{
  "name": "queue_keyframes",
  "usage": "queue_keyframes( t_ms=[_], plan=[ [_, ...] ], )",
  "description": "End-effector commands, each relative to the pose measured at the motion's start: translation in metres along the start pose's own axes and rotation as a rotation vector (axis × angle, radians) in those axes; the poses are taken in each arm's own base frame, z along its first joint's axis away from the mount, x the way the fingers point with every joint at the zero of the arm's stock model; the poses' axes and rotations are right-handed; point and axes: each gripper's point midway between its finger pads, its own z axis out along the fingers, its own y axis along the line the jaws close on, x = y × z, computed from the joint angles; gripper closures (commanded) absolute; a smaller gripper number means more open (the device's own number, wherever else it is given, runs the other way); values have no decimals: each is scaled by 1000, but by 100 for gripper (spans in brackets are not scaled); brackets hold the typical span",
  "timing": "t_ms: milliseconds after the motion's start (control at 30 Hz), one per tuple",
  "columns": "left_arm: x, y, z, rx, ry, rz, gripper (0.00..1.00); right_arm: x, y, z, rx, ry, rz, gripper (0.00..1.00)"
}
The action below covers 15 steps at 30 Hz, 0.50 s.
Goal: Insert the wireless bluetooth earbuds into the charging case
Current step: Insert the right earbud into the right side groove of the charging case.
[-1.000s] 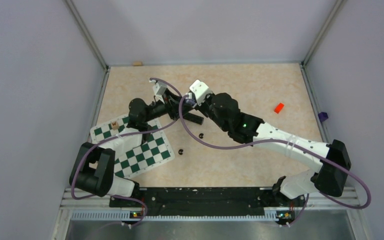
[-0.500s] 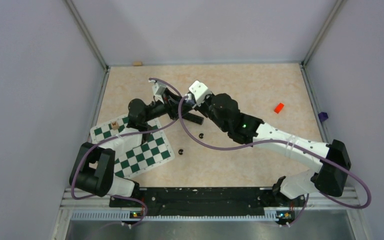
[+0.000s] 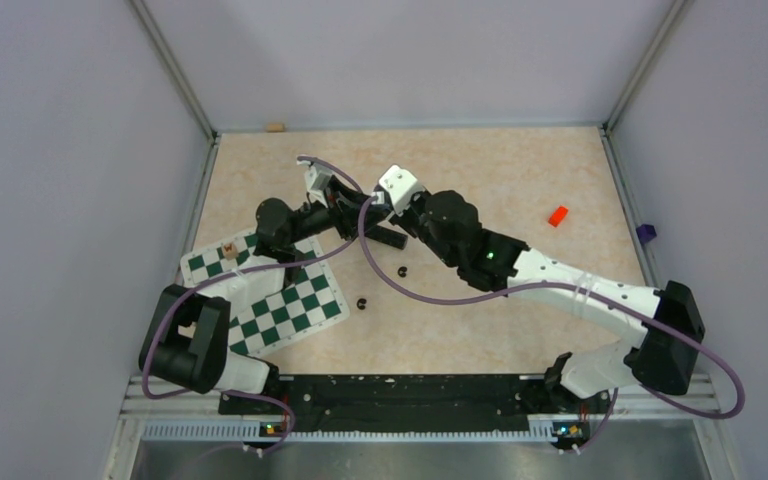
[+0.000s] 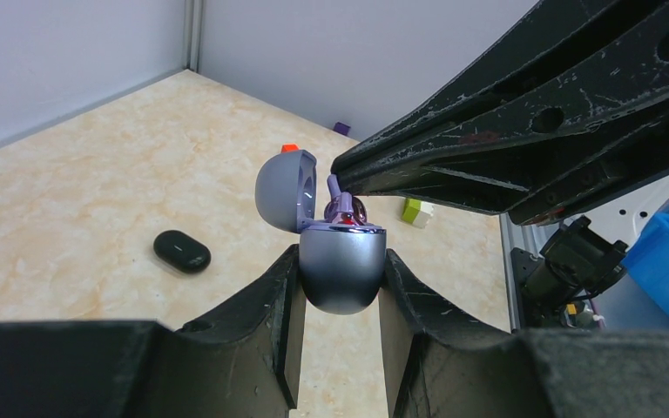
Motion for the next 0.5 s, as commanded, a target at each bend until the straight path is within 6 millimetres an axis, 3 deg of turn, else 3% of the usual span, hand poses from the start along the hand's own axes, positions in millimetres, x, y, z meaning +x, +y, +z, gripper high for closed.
queue_keyframes(
  t_ms=[0, 200, 467],
  plan=[
    [-24, -13, 4, 52, -59, 87, 100, -14, 2, -8, -23, -40, 23, 100],
    [-26, -16, 4, 62, -62, 94, 100, -12, 17, -8, -98, -39, 19, 100],
    [-27, -18, 3, 66, -66, 102, 100, -18, 14, -13, -105, -39, 15, 96]
  ],
)
